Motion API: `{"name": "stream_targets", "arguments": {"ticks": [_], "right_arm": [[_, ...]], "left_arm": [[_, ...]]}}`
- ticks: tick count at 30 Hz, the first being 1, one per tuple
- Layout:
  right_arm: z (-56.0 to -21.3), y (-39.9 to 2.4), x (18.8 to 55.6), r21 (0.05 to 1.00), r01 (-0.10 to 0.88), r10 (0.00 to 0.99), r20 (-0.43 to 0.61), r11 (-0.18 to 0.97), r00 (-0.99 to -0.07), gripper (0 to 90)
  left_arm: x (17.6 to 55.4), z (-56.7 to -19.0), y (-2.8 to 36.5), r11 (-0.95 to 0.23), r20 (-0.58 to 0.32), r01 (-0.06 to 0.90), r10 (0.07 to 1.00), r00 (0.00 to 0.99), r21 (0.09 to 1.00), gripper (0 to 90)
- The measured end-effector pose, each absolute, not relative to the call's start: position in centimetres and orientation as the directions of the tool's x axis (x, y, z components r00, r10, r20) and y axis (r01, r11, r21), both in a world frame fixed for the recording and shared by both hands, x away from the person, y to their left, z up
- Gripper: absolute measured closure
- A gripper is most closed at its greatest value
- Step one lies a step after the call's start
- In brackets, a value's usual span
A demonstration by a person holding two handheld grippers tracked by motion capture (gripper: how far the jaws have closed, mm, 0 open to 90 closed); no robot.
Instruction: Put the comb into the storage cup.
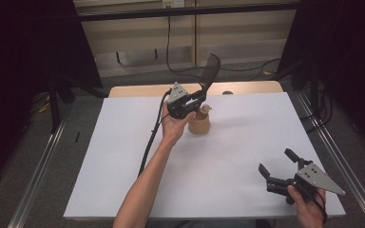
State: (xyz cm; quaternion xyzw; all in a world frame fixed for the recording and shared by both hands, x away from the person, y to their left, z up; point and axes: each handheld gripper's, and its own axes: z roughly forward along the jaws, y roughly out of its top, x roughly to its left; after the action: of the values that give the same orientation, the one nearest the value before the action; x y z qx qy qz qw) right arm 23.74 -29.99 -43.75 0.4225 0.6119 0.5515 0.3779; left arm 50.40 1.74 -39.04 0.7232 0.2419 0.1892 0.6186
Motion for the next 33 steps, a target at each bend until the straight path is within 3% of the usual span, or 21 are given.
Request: {"name": "stream_targets", "arguments": {"ticks": [19,33], "right_arm": [[-43.8,-30.0,23.7,0.994,0.102,0.934,0.002,0.037,-0.358,0.0],[-43.8,-30.0,23.7,0.994,0.100,0.933,0.000,0.039,-0.360,0.0]], "left_arm": [[50.3,-40.2,1.2,-0.172,0.010,0.111,0.579,0.815,0.979,72.9],[50.3,-41.2,1.6,-0.168,-0.017,0.142,0.584,0.811,0.976,72.9]]}}
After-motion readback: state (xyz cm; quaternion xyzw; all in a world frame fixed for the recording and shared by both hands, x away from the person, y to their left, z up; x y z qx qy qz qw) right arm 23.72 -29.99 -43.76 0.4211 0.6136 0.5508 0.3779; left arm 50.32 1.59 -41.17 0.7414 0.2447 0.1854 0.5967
